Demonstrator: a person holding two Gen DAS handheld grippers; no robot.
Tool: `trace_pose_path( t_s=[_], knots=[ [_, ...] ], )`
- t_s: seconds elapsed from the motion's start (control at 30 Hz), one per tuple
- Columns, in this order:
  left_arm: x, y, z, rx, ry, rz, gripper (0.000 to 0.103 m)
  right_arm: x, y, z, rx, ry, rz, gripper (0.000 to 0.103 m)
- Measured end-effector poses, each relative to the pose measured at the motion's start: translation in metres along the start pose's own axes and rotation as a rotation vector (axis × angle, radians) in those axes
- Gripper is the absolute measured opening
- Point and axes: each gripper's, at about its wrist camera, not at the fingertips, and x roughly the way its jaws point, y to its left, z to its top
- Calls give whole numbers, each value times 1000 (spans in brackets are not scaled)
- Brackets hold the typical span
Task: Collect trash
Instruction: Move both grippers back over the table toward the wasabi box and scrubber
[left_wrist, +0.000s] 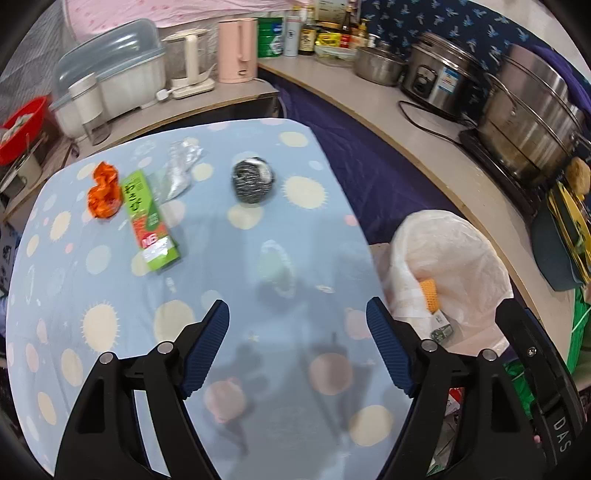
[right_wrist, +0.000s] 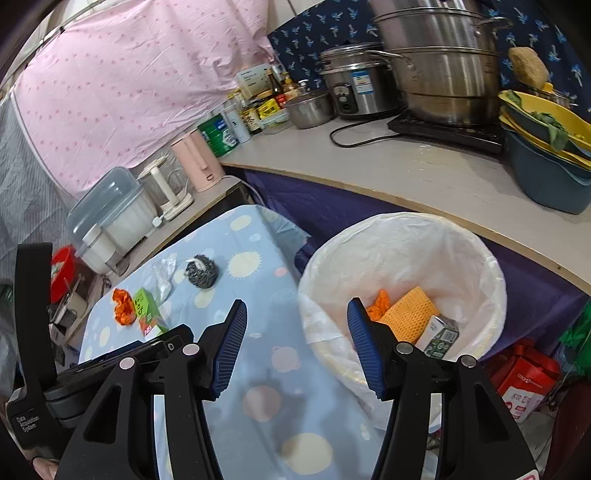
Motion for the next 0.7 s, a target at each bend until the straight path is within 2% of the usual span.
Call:
trace_pose_path(
  t_s=[0.07, 0.4, 0.7],
  knots=[
    [0, 15, 0, -28, -1, 13, 78, 4, 11, -2, -19, 8, 6, 55],
    [3, 83, 2, -149, 1, 59, 81, 30, 58, -9, -96, 55, 42, 55],
    [20, 123, 12, -223, 23, 90, 83, 65, 94, -10, -153, 93, 61, 55]
  ],
)
